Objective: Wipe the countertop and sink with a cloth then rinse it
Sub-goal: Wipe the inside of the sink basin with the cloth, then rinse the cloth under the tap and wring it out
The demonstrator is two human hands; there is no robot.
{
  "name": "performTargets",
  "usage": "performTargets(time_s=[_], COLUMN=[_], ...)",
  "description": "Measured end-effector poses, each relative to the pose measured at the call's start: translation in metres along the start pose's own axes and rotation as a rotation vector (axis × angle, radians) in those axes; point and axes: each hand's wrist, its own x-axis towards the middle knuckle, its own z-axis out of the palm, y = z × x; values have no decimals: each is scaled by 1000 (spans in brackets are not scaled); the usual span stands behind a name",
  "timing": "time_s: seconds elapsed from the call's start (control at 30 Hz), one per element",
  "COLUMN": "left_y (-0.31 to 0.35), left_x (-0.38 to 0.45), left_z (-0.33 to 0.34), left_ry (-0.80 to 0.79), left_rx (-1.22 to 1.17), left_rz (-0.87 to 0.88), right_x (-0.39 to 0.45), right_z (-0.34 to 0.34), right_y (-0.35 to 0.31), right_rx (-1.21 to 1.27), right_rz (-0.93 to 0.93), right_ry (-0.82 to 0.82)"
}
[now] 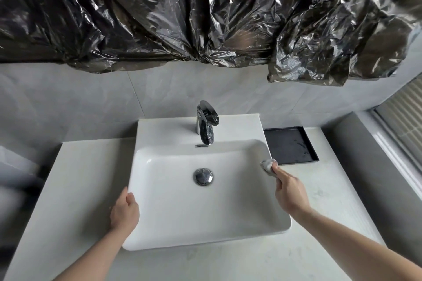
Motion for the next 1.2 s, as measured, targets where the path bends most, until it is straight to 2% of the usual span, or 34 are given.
performTargets(time_s=[0.1,0.2,0.27,0.37,0.47,0.57,0.63,0.8,0.9,1.07,1.2], left_y=[9,35,63,109,152,206,237,279,290,293,300], left_x=[-1,-12,-24,-49,-71,-71,-66,-51,-44,-38,-32], left_z=[-8,-15,-17,-15,-16,-22,-24,-11,2,14,14], left_ry=[-82,-61,-51,-241,-284,-311,-405,-492,-487,-411,-409], left_rx=[54,80,51,-52,-192,-283,-324,-222,-348,-395,-553], left_rz=[-39,71,238,481,565,504,392,285,144,63,-37], right_x=[-21,-29,-30,-30,-30,-24,-19,-11,-7,0,7], right_z=[-8,-21,-28,-34,-30,-28,-29,-32,-35,-41,-42], right_y=[-1,-28,-53,-92,-121,-136,-142,-147,-145,-139,-137], right_rx=[25,243,455,846,885,832,800,768,762,773,751], right_rz=[29,98,174,209,188,183,200,217,219,216,209], right_ry=[24,38,-57,-317,-365,-371,-361,-357,-327,-310,-294])
